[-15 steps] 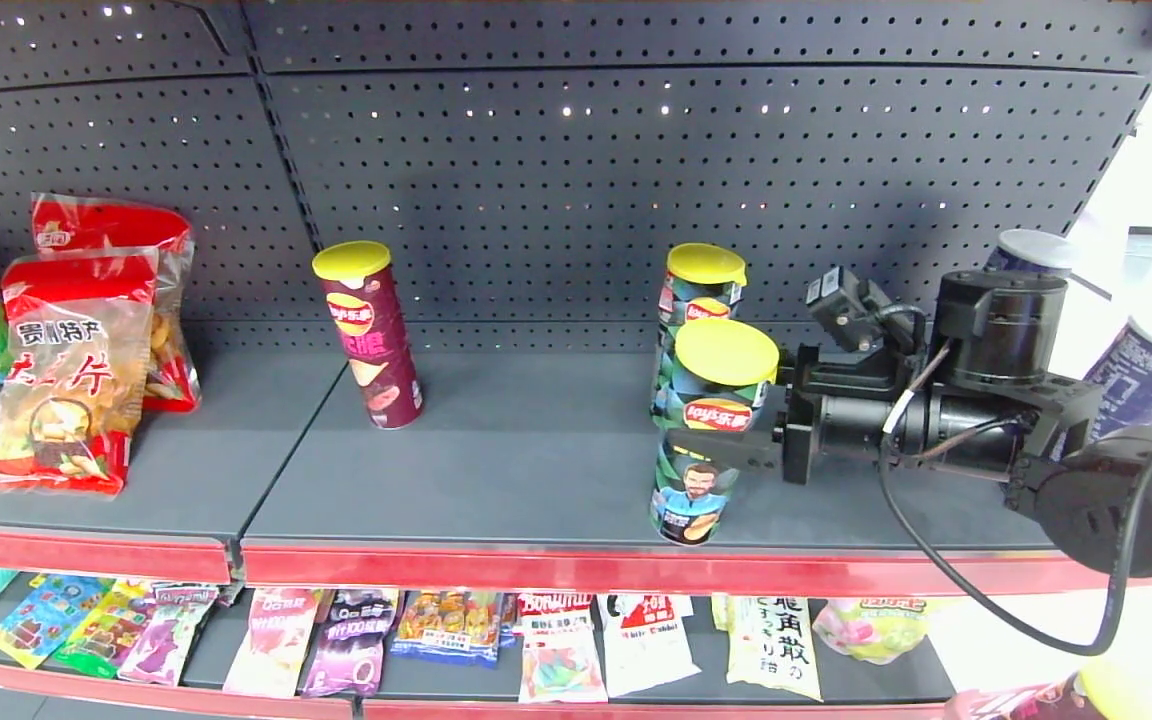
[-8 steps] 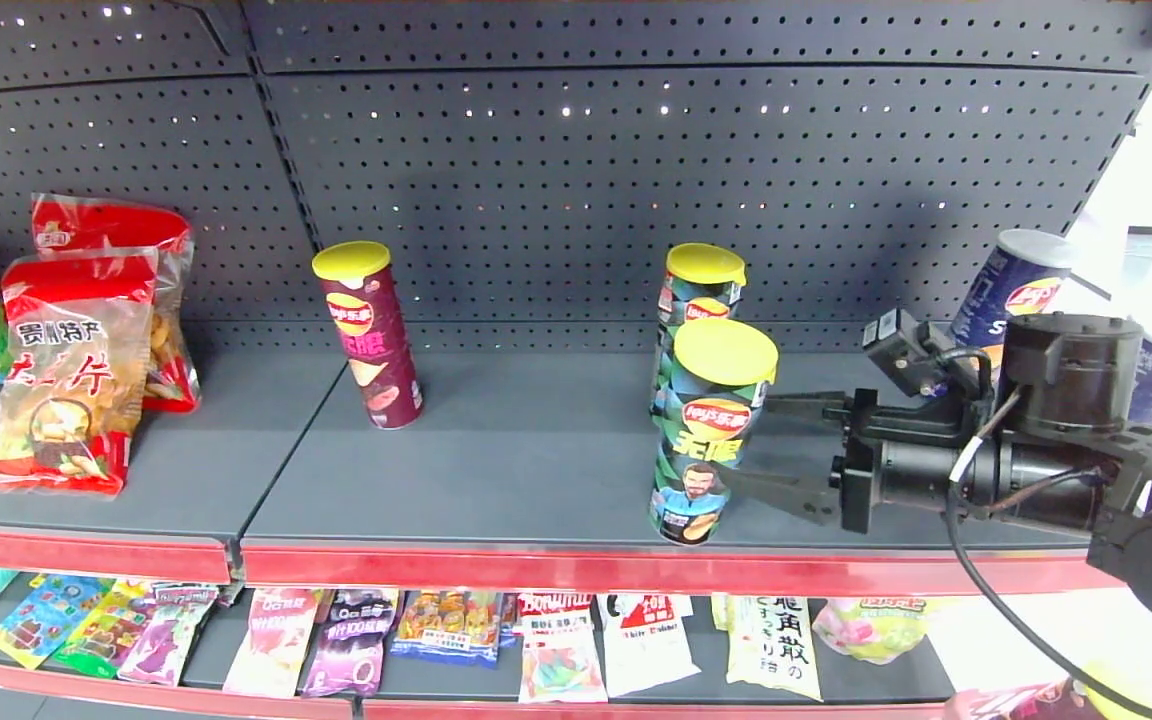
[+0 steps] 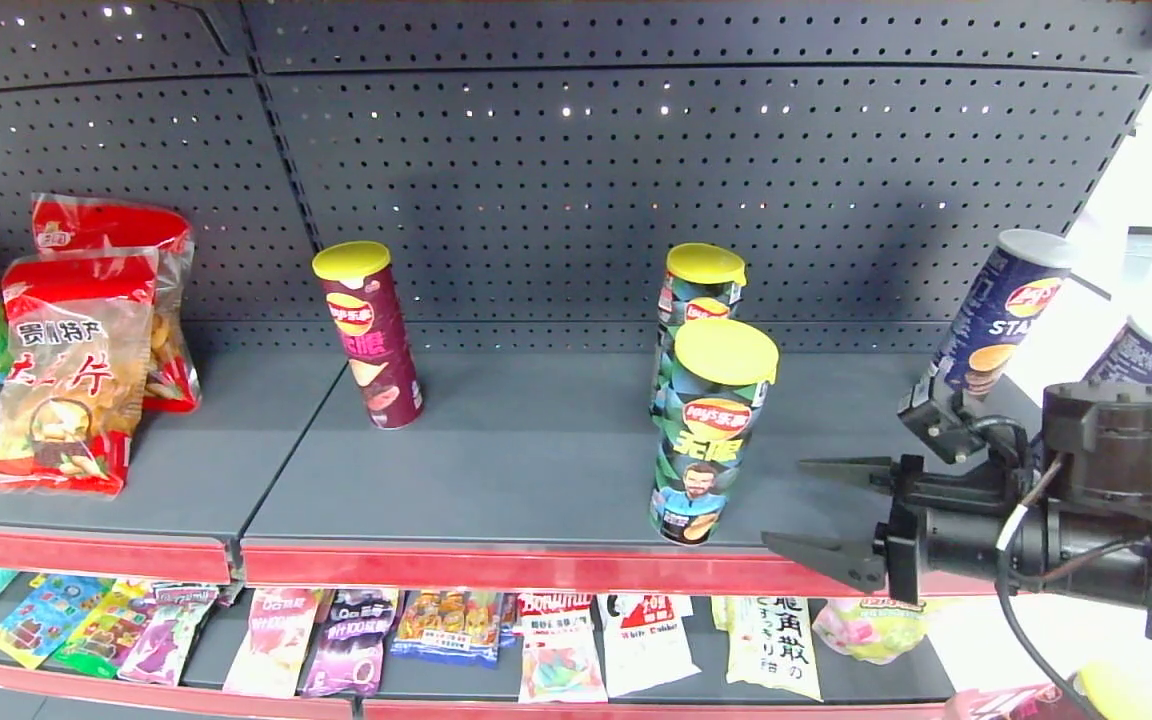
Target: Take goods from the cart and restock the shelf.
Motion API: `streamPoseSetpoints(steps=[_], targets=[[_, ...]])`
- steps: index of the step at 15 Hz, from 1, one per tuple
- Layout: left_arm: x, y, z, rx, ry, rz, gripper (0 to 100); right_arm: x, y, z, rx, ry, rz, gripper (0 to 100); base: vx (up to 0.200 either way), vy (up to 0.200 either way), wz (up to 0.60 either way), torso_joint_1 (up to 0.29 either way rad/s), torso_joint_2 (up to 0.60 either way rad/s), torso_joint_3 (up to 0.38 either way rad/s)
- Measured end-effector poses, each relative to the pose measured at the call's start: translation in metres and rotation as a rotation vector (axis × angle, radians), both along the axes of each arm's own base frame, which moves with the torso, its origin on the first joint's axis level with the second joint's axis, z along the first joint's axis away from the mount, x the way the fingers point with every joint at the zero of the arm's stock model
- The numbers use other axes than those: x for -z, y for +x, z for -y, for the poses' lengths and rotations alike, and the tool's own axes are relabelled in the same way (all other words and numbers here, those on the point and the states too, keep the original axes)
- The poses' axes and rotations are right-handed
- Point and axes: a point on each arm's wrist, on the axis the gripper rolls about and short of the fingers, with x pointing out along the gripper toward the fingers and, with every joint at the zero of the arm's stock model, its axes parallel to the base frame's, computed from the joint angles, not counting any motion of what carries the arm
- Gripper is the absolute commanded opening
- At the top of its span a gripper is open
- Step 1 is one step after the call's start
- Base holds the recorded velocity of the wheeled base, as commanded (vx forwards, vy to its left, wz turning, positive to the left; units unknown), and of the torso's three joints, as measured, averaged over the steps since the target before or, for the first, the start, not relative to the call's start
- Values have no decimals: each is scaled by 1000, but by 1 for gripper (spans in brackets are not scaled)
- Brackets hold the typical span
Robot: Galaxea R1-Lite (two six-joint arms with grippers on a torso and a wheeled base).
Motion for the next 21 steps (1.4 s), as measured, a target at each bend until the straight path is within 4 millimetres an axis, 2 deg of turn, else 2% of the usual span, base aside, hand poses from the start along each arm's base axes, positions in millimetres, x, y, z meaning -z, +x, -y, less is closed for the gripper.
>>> streamPoseSetpoints(steps=[3,7,14,21], targets=[[0,0,0,0,0,0,100,9,-6,5,129,-71,-19,100,0,0,0,0,0,0],[0,0,0,0,-2,0,100,15,8,-3,269,-159,-14,100,0,0,0,0,0,0],[0,0,0,0,-1,0,100,24,27,-18,247,-173,-25,100,0,0,0,0,0,0],[0,0,0,0,-1,0,100,30,39,-24,240,-177,-33,100,0,0,0,0,0,0]])
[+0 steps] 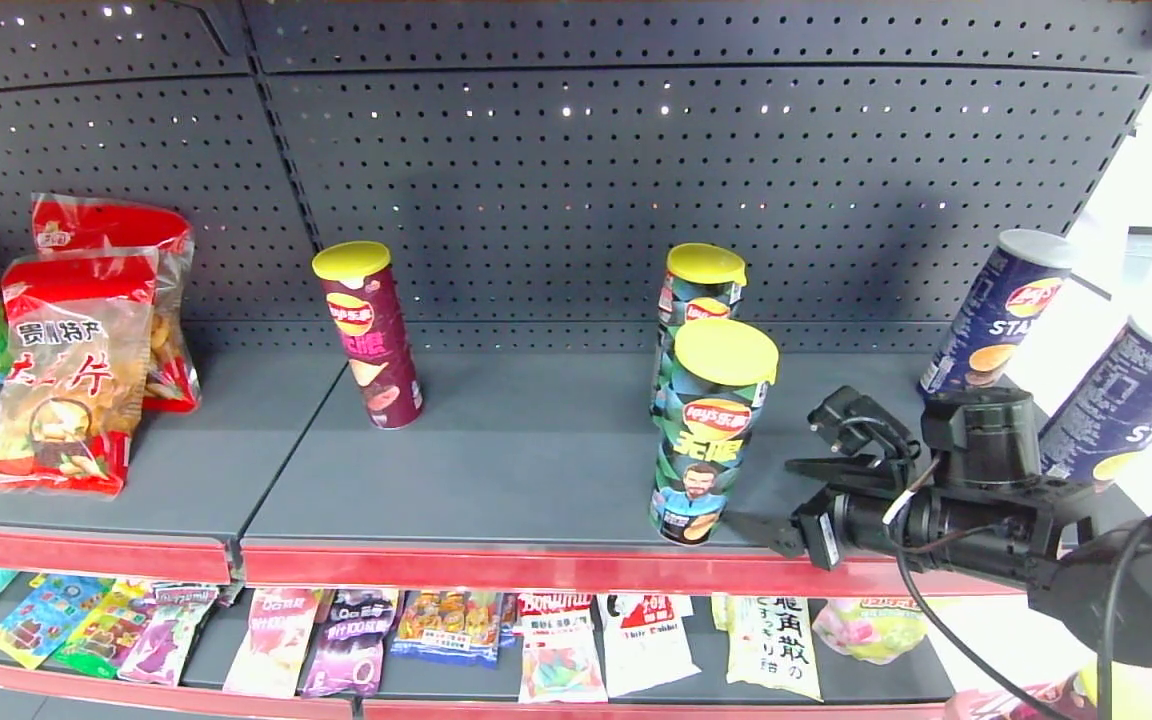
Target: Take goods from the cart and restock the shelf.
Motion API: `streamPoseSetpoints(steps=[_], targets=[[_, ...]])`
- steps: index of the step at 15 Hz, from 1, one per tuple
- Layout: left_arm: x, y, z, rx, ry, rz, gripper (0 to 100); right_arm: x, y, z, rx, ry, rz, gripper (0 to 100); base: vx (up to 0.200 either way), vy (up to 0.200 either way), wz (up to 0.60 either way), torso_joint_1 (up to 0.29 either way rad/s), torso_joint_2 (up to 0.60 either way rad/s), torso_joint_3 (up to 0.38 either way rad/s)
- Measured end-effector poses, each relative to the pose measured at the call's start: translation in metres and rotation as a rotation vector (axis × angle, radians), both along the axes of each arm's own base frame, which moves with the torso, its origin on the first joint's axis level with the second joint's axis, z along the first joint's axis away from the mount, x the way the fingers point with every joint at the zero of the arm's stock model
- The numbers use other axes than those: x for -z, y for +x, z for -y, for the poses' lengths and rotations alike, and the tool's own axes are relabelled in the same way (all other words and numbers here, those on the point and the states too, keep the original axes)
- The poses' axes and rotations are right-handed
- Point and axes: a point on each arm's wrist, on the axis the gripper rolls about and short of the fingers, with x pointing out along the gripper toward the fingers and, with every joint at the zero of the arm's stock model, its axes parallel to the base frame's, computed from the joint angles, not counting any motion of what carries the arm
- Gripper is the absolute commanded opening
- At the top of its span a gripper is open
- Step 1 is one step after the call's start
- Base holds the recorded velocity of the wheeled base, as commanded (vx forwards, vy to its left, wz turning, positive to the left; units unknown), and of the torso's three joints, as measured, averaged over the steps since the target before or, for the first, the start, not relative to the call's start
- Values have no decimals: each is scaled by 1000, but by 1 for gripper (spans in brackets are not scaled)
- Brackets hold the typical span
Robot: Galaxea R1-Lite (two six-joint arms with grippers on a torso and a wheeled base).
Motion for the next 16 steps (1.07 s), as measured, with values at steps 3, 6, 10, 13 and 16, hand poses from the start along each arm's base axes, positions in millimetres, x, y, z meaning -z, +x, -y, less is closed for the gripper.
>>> streamPoseSetpoints(steps=[3,6,10,13,16], targets=[[0,0,0,0,0,0,100,2,1,-1,-2,-1,-4,100,0,0,0,0,0,0],[0,0,0,0,0,0,100,1,2,-1,-2,0,-2,100,0,0,0,0,0,0],[0,0,0,0,0,0,100,1,3,-1,-3,1,0,100,0,0,0,0,0,0],[0,0,0,0,0,0,100,1,2,-2,-6,1,-1,100,0,0,0,0,0,0],[0,0,0,1,2,1,100,2,2,-3,-9,1,-5,100,0,0,0,0,0,0]])
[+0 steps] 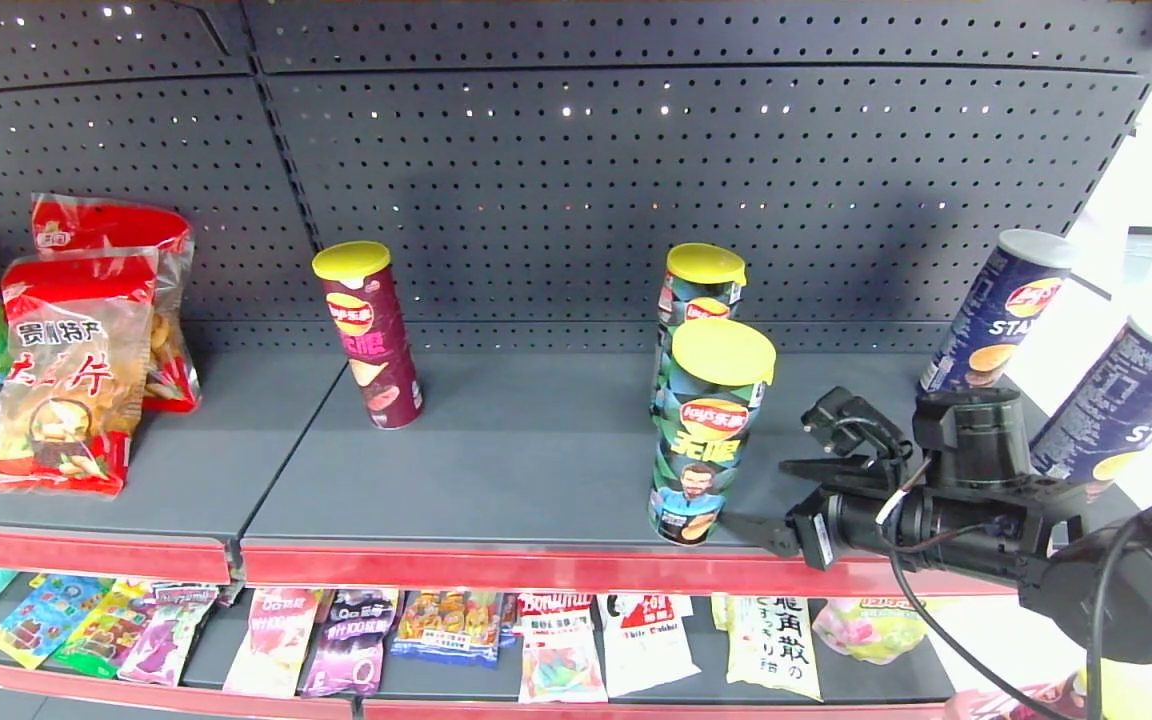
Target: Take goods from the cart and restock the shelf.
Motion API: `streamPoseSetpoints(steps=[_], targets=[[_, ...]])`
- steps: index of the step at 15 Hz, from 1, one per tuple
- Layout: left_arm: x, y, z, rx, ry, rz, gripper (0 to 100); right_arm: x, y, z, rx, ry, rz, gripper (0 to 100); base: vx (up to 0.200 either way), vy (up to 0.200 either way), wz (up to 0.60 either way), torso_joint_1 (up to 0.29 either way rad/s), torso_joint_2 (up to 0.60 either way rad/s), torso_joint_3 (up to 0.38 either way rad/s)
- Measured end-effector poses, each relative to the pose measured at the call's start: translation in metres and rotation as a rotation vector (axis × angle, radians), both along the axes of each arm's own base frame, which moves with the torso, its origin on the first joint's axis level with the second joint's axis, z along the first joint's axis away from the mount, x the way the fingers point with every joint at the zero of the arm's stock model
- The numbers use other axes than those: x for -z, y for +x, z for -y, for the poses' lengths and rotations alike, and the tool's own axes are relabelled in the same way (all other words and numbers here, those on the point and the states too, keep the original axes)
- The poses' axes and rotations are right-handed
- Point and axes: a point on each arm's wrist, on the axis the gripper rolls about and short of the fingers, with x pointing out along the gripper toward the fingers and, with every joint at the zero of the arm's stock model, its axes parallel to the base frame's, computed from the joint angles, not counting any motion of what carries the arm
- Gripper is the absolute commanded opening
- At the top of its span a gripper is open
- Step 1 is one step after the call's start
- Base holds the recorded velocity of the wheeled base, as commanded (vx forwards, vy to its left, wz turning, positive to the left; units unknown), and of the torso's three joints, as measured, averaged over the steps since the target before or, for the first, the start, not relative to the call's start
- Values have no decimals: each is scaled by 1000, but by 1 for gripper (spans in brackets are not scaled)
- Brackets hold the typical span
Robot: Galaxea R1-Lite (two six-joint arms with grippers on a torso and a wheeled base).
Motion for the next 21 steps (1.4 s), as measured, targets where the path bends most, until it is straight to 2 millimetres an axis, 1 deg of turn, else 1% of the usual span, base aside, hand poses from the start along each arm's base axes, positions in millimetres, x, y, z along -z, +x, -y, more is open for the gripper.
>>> streamPoseSetpoints(steps=[5,7,10,11,13,17,19,21], targets=[[0,0,0,1,0,0,100,1,-1,2,6,-2,-4,100,0,0,0,0,0,0],[0,0,0,0,-2,0,100,-3,-4,4,10,0,5,100,0,0,0,0,0,0],[0,0,0,0,-3,-3,100,-19,-17,7,18,19,51,100,0,0,0,0,0,0],[0,0,0,1,-3,-6,100,-28,-22,10,41,30,78,100,0,0,0,0,0,0],[0,1,0,27,-1,-17,100,-50,-38,17,123,47,146,100,0,0,0,0,0,0],[-1,3,-2,122,13,-36,100,-81,-91,36,328,37,304,100,0,0,0,0,0,0],[-1,3,-2,126,11,-37,100,-91,-120,46,384,47,360,100,0,0,0,0,0,0],[-1,3,-2,105,9,-36,100,-96,-148,58,411,42,394,100,0,0,0,0,0,0]])
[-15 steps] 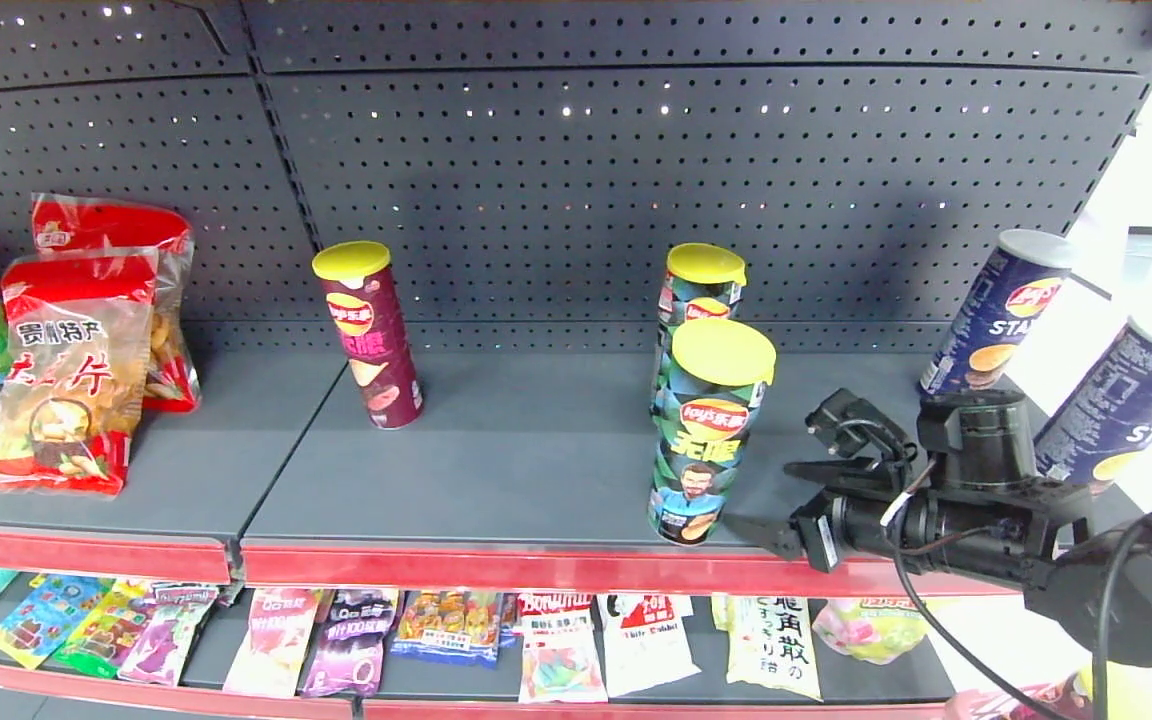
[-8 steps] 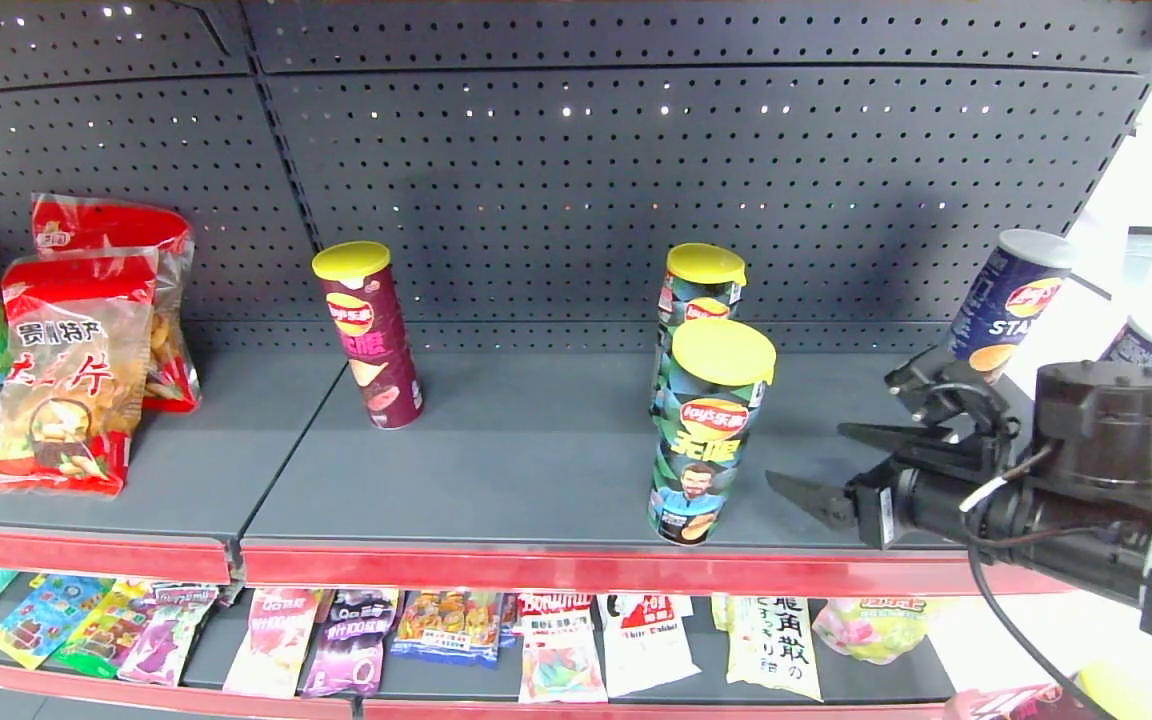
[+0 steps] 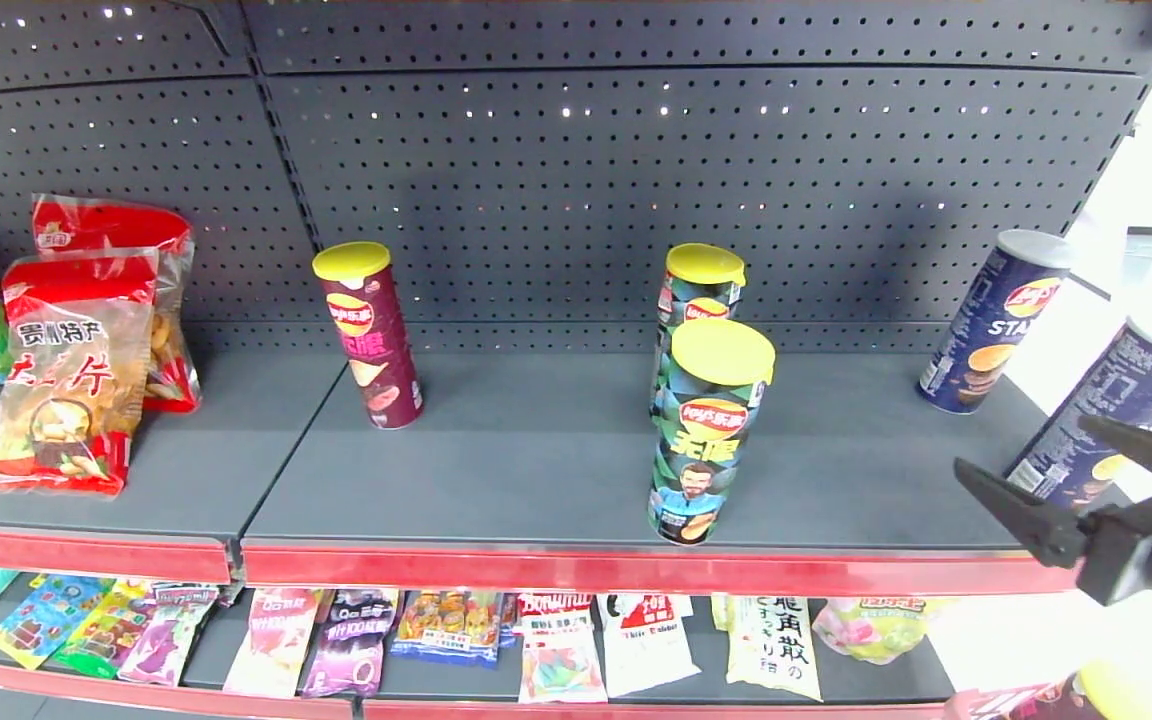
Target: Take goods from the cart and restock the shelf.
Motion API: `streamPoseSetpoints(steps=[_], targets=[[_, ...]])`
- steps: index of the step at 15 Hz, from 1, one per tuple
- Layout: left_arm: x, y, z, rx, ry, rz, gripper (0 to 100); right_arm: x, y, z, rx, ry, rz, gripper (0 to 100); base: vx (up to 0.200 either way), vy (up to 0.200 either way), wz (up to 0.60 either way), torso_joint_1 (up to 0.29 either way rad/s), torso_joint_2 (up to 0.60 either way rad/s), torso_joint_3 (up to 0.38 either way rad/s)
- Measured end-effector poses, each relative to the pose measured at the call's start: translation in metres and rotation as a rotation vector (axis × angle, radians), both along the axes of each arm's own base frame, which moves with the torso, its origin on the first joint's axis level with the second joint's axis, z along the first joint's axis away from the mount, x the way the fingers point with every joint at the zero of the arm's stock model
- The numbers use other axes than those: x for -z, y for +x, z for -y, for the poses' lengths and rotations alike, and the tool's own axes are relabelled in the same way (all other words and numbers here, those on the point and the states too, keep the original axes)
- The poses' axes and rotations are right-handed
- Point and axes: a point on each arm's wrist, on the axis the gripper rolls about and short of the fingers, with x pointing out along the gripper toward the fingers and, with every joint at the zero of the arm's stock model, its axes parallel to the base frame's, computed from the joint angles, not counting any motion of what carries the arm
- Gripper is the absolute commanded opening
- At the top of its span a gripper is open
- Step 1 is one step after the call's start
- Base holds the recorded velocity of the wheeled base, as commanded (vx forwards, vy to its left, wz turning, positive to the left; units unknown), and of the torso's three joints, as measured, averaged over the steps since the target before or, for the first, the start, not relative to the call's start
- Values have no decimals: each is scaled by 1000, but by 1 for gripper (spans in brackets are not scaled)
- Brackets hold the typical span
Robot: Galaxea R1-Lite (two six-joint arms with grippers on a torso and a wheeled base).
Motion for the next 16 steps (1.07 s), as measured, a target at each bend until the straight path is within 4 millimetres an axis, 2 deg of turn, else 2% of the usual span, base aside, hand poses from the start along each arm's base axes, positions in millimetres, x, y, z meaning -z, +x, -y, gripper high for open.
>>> streamPoseSetpoints(steps=[5,9,12,15,16], targets=[[0,0,0,-21,-13,-5,100,15,-77,37,189,-80,-81,100,0,0,0,0,0,0],[0,0,0,-22,-12,-4,100,42,-137,51,288,-90,-122,100,0,0,0,0,0,0],[0,0,0,-22,-11,-3,100,49,-156,53,318,-27,-57,100,0,0,0,0,0,0],[0,0,0,-21,-10,-4,100,52,-161,53,316,-15,-25,100,0,0,0,0,0,0],[0,0,0,-22,-10,-3,100,53,-161,53,314,-15,-24,100,-200,0,0,-2,2,12]])
